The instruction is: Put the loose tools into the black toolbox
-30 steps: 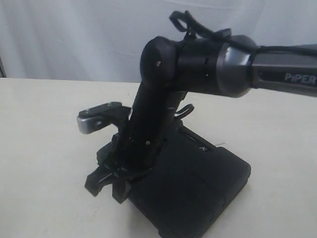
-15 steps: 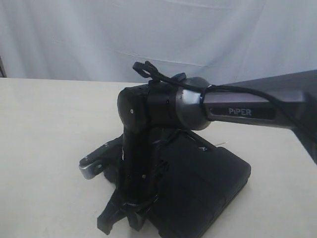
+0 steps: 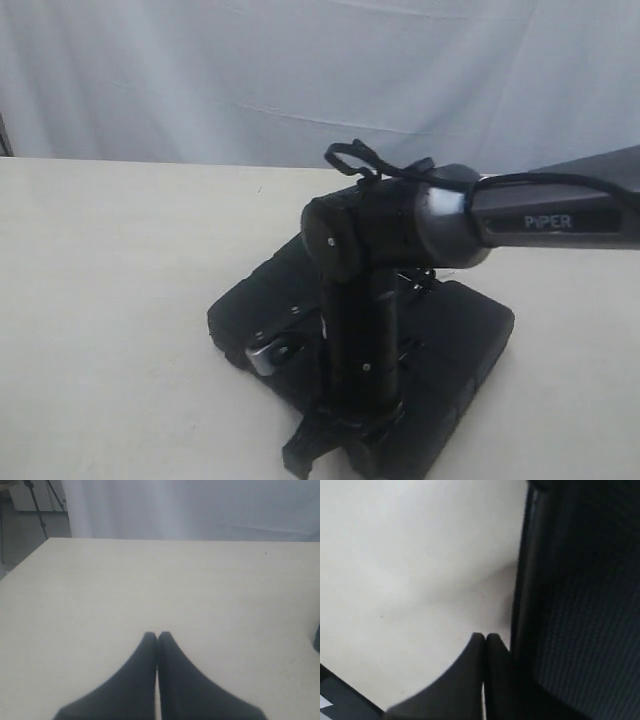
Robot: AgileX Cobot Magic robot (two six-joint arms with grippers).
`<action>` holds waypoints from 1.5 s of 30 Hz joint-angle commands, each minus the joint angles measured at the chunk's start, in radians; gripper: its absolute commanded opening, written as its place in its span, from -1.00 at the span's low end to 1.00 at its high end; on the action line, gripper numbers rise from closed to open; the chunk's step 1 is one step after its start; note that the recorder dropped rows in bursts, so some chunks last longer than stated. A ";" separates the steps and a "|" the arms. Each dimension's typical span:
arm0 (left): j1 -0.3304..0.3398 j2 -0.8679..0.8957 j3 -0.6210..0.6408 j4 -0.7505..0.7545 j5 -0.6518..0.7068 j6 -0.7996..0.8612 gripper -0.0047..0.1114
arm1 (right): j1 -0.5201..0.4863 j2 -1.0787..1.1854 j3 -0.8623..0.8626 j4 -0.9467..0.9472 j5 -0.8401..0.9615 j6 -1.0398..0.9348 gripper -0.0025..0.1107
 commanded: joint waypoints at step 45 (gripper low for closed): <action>-0.005 -0.001 0.003 0.000 -0.005 -0.006 -0.92 | -0.335 -0.764 0.141 -0.224 -0.020 0.158 -0.96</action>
